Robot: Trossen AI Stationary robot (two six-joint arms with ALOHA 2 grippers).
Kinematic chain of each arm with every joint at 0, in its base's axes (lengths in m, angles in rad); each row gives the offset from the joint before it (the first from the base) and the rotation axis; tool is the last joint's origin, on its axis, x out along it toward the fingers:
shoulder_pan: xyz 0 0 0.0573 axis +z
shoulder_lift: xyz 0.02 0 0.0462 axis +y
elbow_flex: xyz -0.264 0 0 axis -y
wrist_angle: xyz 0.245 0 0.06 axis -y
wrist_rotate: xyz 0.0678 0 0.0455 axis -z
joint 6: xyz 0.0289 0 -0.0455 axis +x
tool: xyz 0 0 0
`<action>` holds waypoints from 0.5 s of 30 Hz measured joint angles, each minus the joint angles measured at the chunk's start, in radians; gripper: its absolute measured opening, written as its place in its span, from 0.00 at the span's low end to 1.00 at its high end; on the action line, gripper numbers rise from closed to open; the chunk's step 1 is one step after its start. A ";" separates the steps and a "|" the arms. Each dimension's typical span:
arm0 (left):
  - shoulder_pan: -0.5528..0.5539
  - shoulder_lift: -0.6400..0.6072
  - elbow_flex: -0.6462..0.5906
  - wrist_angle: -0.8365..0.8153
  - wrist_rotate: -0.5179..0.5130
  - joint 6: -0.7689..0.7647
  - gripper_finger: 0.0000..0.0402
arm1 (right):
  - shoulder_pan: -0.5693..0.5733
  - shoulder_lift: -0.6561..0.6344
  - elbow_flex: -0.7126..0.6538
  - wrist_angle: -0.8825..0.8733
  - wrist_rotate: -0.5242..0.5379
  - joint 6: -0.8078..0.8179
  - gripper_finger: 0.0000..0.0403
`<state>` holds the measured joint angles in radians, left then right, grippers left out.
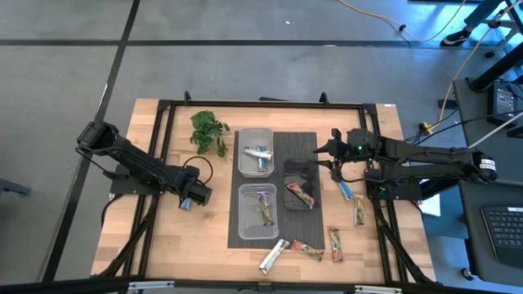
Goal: Pick and place Granola Bars by type
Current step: Put the red granola bar into the black bin
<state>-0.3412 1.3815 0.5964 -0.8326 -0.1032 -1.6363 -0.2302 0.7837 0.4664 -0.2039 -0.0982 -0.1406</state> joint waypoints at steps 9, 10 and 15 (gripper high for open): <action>0.000 0.000 -0.001 0.001 -0.001 0.000 0.62 | 0.000 0.000 0.000 0.000 0.000 0.000 0.45; 0.000 0.001 -0.001 0.002 0.001 0.000 0.62 | 0.000 0.000 0.000 0.000 0.000 0.000 0.45; 0.001 0.001 -0.002 0.008 0.007 -0.001 0.55 | 0.000 0.000 0.000 0.000 0.001 0.000 0.45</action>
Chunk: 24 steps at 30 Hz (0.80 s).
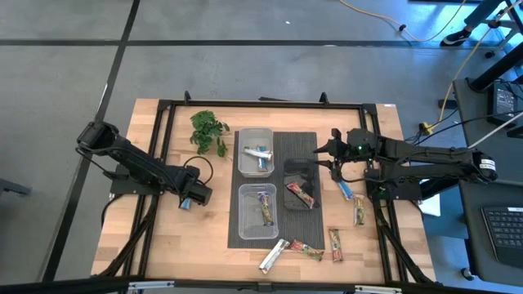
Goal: Pick and place Granola Bars by type
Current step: Put the red granola bar into the black bin
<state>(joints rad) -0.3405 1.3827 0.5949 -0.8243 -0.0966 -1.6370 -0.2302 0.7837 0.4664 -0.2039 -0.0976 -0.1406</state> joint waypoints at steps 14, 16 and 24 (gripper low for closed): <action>0.000 0.001 0.000 0.011 -0.015 0.042 0.26 | 0.000 0.000 0.000 0.000 0.001 0.000 0.45; 0.000 0.001 0.002 0.017 -0.019 0.066 0.23 | 0.000 0.000 0.000 0.000 0.000 0.000 0.45; 0.001 0.004 0.071 0.013 -0.095 0.159 0.20 | 0.000 0.000 0.000 0.001 0.001 0.000 0.45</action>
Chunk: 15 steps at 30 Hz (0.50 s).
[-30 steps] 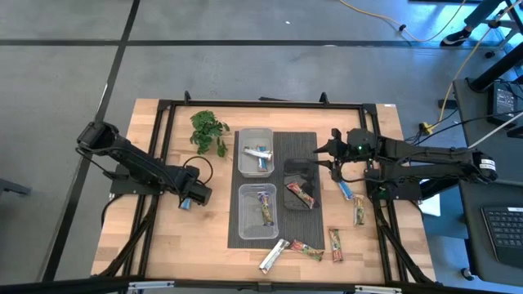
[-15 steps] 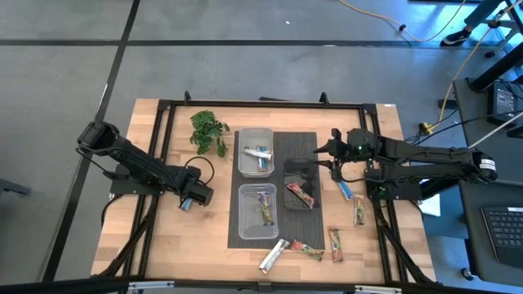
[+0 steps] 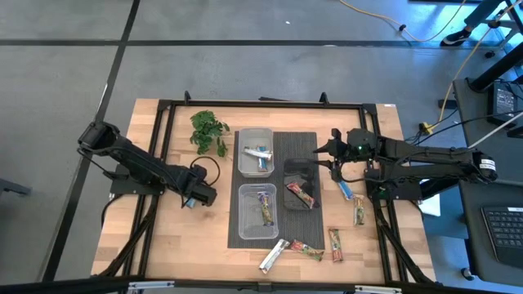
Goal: Pick and place Granola Bars by type
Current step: Put the red granola bar into the black bin
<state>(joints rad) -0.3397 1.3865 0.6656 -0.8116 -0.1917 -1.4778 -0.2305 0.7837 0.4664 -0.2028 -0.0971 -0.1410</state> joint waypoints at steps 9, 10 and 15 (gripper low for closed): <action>0.000 -0.001 0.155 0.017 -0.178 0.183 0.20 | 0.000 0.000 0.000 0.010 0.000 0.001 0.45; 0.000 -0.001 0.173 0.035 -0.210 0.218 0.20 | 0.000 0.000 0.000 0.014 0.000 0.006 0.45; 0.000 -0.002 0.247 0.203 -0.379 0.471 0.20 | 0.000 0.000 0.000 0.022 -0.027 0.053 0.45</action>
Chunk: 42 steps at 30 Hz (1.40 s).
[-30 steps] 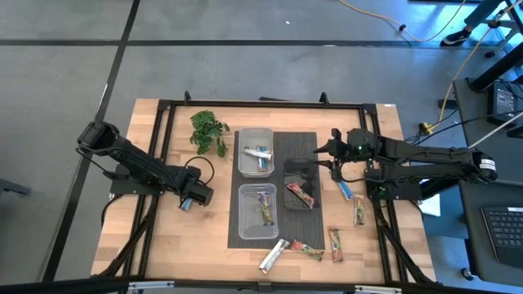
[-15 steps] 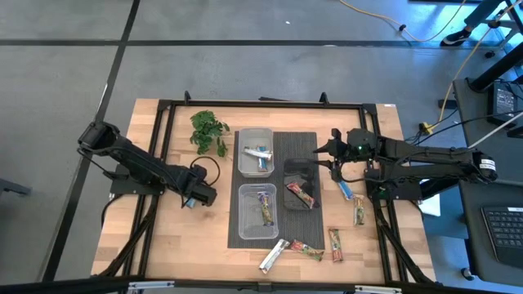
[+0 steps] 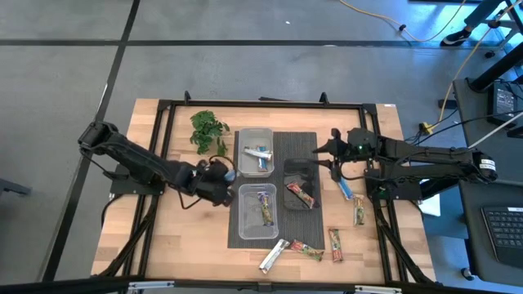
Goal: Pick and place Granola Bars by type
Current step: Put the red granola bar into the black bin
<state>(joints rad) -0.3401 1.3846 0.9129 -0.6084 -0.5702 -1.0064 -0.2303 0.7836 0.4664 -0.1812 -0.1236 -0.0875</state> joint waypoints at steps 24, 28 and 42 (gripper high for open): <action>0.103 0.142 0.017 1.150 0.180 1.111 0.20 | 0.006 0.327 0.000 0.635 -0.454 0.044 0.45; 0.125 0.211 0.017 1.254 0.226 1.160 0.21 | 0.033 0.375 0.000 0.720 -0.454 0.088 0.45; 0.179 0.325 0.017 1.512 0.325 1.161 0.21 | 0.153 0.438 0.000 0.851 -0.235 0.057 0.70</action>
<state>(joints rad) -0.1608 1.7100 0.9302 0.9035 -0.2455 0.1543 -0.0776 1.2221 0.4660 0.6702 -0.3585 -0.0307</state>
